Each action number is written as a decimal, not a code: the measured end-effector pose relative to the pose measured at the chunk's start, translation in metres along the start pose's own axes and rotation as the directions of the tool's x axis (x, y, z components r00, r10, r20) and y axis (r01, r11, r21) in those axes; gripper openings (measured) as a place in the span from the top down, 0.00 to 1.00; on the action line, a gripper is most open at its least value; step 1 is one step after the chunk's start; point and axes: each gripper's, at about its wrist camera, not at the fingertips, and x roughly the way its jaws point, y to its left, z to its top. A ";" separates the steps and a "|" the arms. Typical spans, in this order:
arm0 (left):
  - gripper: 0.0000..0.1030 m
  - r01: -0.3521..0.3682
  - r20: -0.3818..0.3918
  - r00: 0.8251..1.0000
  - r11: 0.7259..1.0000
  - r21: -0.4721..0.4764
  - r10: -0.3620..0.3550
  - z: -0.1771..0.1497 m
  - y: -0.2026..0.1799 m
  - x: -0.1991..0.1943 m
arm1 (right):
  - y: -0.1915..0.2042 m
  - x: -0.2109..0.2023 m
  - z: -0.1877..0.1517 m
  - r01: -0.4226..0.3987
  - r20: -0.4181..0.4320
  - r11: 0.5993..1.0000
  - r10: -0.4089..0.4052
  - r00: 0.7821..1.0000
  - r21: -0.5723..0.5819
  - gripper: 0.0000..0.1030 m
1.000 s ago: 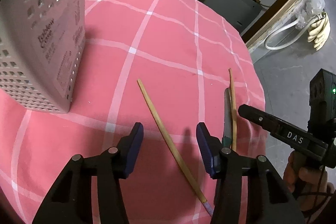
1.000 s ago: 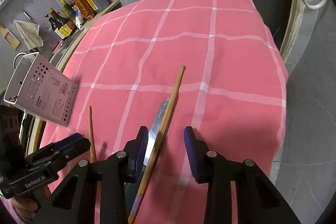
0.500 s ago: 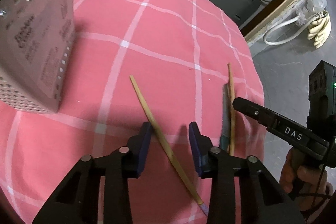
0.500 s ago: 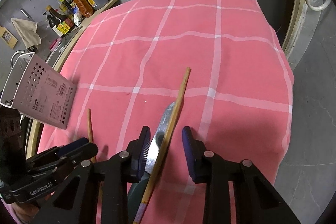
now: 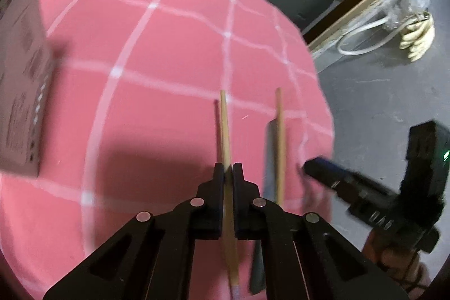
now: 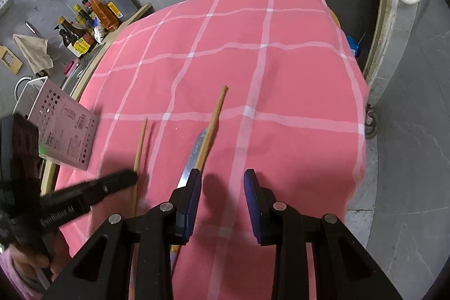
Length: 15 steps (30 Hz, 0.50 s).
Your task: Organize utensils
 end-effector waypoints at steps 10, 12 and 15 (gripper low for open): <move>0.97 0.082 -0.060 0.995 0.996 0.035 -0.079 0.018 -0.028 0.025 | -0.008 -0.006 -0.007 0.006 -0.002 1.000 -0.006 1.000 -0.022 0.71; 0.97 0.088 -0.085 0.993 0.995 0.041 -0.084 0.020 -0.032 0.034 | -0.008 -0.006 -0.008 0.006 -0.004 1.000 -0.006 1.000 -0.029 0.71; 0.97 0.098 -0.124 0.988 0.994 0.049 -0.091 0.022 -0.034 0.043 | -0.009 -0.006 -0.009 0.006 -0.001 0.999 -0.006 1.000 -0.033 0.71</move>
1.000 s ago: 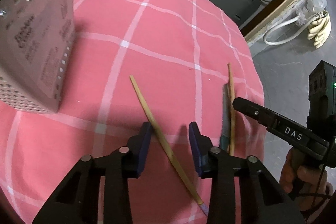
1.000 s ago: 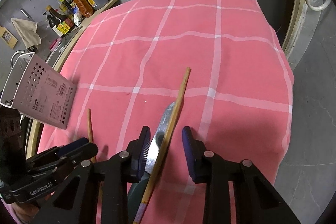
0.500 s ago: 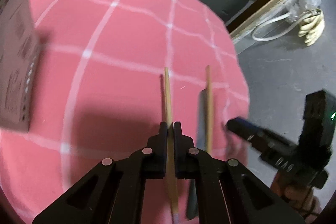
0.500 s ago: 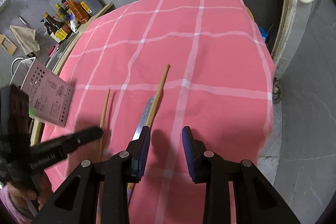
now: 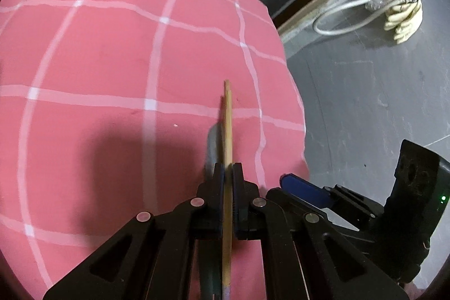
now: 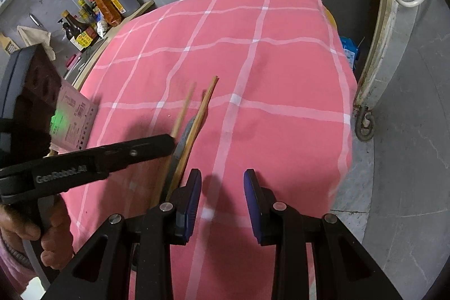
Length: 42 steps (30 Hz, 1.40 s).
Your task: Organize utensils
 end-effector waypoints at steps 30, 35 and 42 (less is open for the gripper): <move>0.94 -0.096 -0.195 0.973 0.985 0.141 0.123 0.007 -0.024 0.026 | -0.009 -0.016 -0.020 0.012 0.012 0.996 -0.013 1.000 0.088 0.71; 0.93 -0.015 -0.198 0.980 0.996 0.087 0.032 -0.001 -0.010 0.011 | -0.002 -0.018 -0.024 0.013 0.019 0.996 -0.015 1.000 0.093 0.71; 0.87 0.021 -0.181 0.983 0.999 0.044 -0.013 -0.019 0.013 -0.006 | 0.014 -0.008 -0.026 0.015 0.002 0.997 -0.015 1.000 0.077 0.71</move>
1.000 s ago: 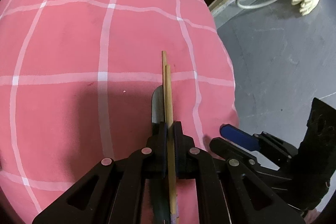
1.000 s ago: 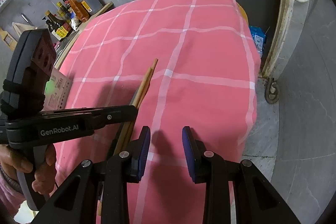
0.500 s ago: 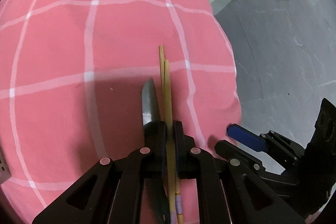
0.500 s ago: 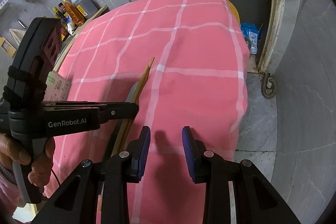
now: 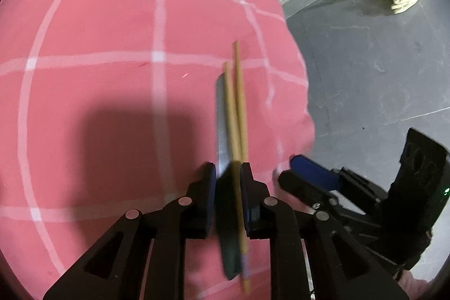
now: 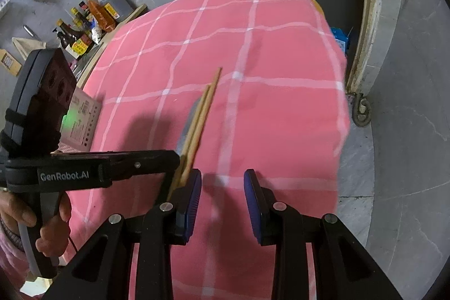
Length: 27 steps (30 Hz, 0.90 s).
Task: Organize utensils
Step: 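Close the left tool on the knife while the right tool grips both chopsticks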
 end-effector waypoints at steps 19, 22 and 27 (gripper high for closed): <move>0.87 0.003 0.035 0.999 1.000 -0.024 -0.003 -0.015 0.024 -0.021 | 0.046 0.033 0.005 0.119 -0.065 0.987 -0.127 0.990 -0.109 0.71; 0.87 0.013 0.034 0.999 1.000 -0.020 -0.012 -0.015 0.022 -0.020 | 0.047 0.035 0.006 0.166 -0.081 0.977 -0.178 0.981 -0.136 0.78; 0.87 0.031 0.008 0.999 0.999 0.018 -0.031 -0.014 0.017 -0.013 | 0.042 0.033 0.003 0.185 -0.098 0.966 -0.205 0.974 -0.181 0.88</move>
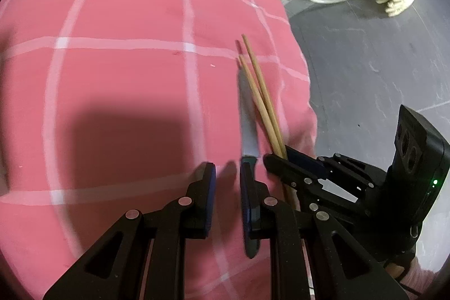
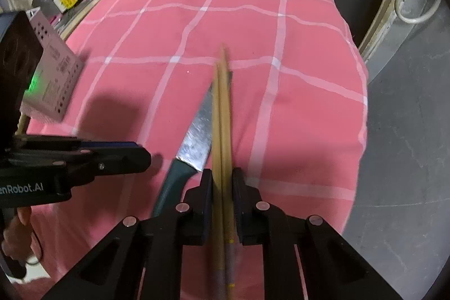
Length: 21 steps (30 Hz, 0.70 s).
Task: Organize utensils
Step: 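Close the left tool on the knife while the right tool grips both chopsticks, then lift the knife with the left tool while the right tool lifts the chopsticks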
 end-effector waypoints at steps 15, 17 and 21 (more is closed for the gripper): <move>0.87 -0.081 -0.145 0.984 0.988 0.133 0.100 0.017 -0.031 0.027 | -0.041 -0.004 -0.013 -0.155 -0.021 0.984 0.158 0.987 0.087 0.87; 0.87 -0.096 -0.156 0.981 0.986 0.136 0.117 0.014 -0.032 0.028 | -0.041 -0.003 -0.011 -0.168 -0.022 0.981 0.171 0.985 0.093 0.87; 0.87 -0.145 -0.161 0.973 0.980 0.138 0.167 0.014 -0.041 0.033 | -0.044 -0.002 -0.009 -0.191 -0.030 0.977 0.194 0.980 0.097 0.87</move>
